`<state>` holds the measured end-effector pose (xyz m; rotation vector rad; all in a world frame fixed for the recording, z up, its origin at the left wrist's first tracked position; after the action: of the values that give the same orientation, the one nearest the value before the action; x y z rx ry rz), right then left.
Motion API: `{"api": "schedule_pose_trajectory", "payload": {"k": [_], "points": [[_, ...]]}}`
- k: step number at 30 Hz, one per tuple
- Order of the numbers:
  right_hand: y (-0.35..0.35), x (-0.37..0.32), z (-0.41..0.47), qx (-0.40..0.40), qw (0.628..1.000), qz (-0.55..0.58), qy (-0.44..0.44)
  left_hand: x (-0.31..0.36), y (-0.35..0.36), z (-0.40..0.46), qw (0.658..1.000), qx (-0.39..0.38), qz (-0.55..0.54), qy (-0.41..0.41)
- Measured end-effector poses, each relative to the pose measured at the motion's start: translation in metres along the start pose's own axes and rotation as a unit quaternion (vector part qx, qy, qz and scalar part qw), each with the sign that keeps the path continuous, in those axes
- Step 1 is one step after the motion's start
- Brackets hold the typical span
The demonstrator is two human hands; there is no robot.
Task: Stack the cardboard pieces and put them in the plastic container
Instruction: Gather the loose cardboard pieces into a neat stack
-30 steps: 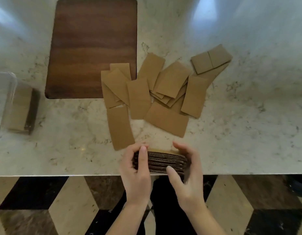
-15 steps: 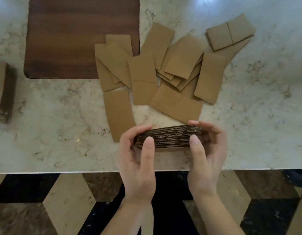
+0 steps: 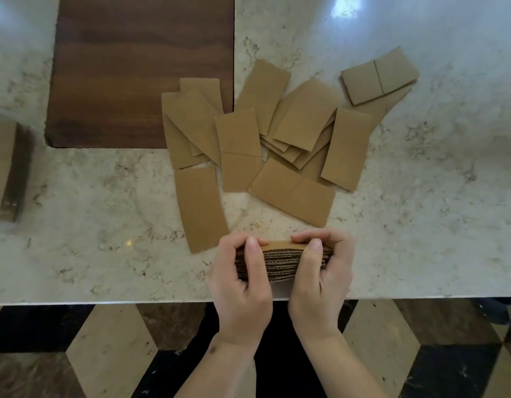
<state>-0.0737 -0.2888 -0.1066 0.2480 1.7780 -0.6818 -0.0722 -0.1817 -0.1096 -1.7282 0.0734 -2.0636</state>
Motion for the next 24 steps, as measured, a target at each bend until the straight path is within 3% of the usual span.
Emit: {"api": "schedule_pose_trajectory", "payload": {"k": [4, 6, 8, 10, 12, 16, 20, 24], "points": [[-0.012, -0.011, 0.014, -0.044, 0.998, -0.020, 0.048, 0.001, 0.001, 0.002, 1.000, -0.003, 0.004, -0.026], [-0.025, -0.025, 0.043, 0.007, 0.997, -0.024, 0.071, 0.002, 0.001, 0.003, 0.999, 0.002, -0.004, -0.045], [-0.037, -0.043, 0.090, 0.042, 0.992, -0.099, 0.060, 0.003, 0.001, 0.003, 0.998, 0.008, -0.008, -0.059], [-0.036, -0.065, 0.136, -0.027, 0.971, -0.236, 0.018, 0.004, 0.001, 0.003, 0.997, 0.008, -0.006, -0.073], [-0.024, -0.084, 0.171, -0.157, 0.923, -0.346, -0.066, 0.004, 0.000, 0.004, 0.997, 0.003, -0.010, -0.083], [0.021, -0.109, 0.214, -0.369, 0.771, -0.485, -0.185, 0.003, 0.001, 0.005, 0.995, -0.004, -0.008, -0.098], [0.056, -0.119, 0.237, -0.404, 0.646, -0.620, -0.188, 0.004, 0.002, 0.005, 0.995, 0.000, -0.010, -0.104], [0.056, -0.118, 0.245, -0.360, 0.585, -0.692, -0.222, 0.003, 0.002, 0.004, 0.994, 0.002, -0.012, -0.105]]}}
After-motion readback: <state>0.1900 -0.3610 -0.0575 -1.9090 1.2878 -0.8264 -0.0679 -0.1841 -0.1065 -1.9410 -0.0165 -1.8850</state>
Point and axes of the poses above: each hand's wrist, its own z-axis towards the middle knuckle, its own y-axis out of the palm, x = y × z, the point moved 2 cm from there along z, towards the middle knuckle, and after that the axes turned 11 degrees about y, right-handed, at the moved point
